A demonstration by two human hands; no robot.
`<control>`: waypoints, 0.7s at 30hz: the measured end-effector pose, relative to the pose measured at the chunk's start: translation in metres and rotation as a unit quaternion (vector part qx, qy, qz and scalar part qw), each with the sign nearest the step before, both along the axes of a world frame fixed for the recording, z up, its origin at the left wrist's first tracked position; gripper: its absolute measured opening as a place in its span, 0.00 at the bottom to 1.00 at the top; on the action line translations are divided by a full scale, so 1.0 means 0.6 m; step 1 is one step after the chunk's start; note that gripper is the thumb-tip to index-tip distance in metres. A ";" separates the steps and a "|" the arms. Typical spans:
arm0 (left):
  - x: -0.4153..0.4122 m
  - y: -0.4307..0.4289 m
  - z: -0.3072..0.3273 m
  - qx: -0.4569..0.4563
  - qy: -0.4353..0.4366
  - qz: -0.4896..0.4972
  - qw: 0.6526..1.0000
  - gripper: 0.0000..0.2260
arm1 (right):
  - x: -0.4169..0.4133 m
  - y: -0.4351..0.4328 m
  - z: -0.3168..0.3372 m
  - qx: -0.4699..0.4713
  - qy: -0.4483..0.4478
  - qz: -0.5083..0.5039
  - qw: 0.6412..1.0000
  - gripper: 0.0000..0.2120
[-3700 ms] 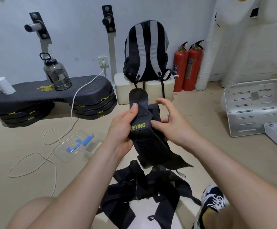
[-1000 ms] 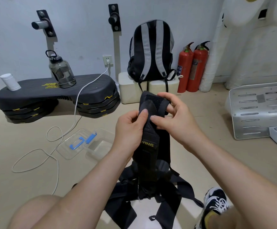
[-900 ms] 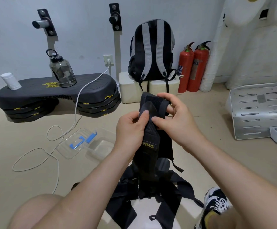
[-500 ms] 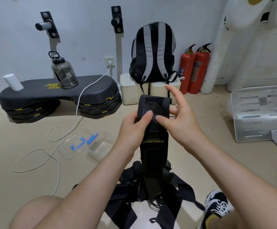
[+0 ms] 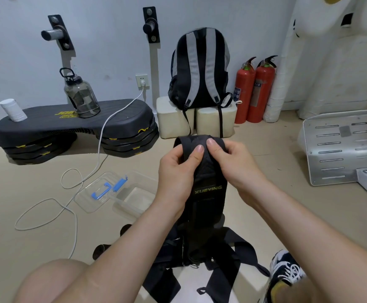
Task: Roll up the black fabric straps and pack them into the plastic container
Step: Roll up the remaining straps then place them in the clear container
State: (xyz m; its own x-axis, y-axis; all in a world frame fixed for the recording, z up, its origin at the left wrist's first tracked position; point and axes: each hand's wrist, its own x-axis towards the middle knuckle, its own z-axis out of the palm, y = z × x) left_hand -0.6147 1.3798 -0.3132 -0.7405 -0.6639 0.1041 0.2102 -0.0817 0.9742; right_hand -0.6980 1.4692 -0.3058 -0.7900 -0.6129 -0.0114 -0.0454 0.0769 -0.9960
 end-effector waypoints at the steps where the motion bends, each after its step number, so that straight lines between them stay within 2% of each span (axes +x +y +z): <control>1: -0.002 0.001 0.002 0.023 -0.005 -0.004 1.000 0.05 | 0.004 -0.006 -0.006 0.011 0.051 -0.022 0.998 0.12; 5: -0.005 -0.006 0.008 0.110 -0.011 -0.019 0.994 0.06 | 0.029 -0.024 -0.018 0.044 0.184 -0.064 0.980 0.12; 7: -0.004 -0.008 0.006 0.079 -0.004 0.007 0.997 0.07 | 0.035 -0.026 -0.018 0.046 0.221 -0.078 0.971 0.14; 8: -0.005 -0.008 0.004 0.034 -0.002 0.031 0.999 0.06 | 0.037 -0.027 -0.017 0.042 0.232 -0.085 0.968 0.15; 11: -0.004 -0.008 0.004 -0.102 -0.003 0.084 0.991 0.03 | 0.040 -0.030 -0.020 0.025 0.238 -0.108 0.965 0.18; 13: 0.000 -0.012 0.009 -0.079 -0.016 0.055 0.995 0.04 | 0.042 -0.031 -0.021 0.012 0.242 -0.114 0.964 0.19; 16: 0.008 -0.021 0.025 0.037 -0.043 -0.059 0.997 0.11 | 0.043 -0.028 -0.011 -0.003 0.270 -0.093 0.958 0.20; 17: 0.009 -0.022 0.028 0.047 -0.041 -0.081 0.995 0.12 | 0.041 -0.026 -0.009 -0.005 0.272 -0.087 0.958 0.20; 21: 0.005 -0.011 0.028 -0.018 -0.027 -0.005 0.999 0.13 | 0.030 -0.022 -0.005 -0.005 0.201 -0.068 0.977 0.21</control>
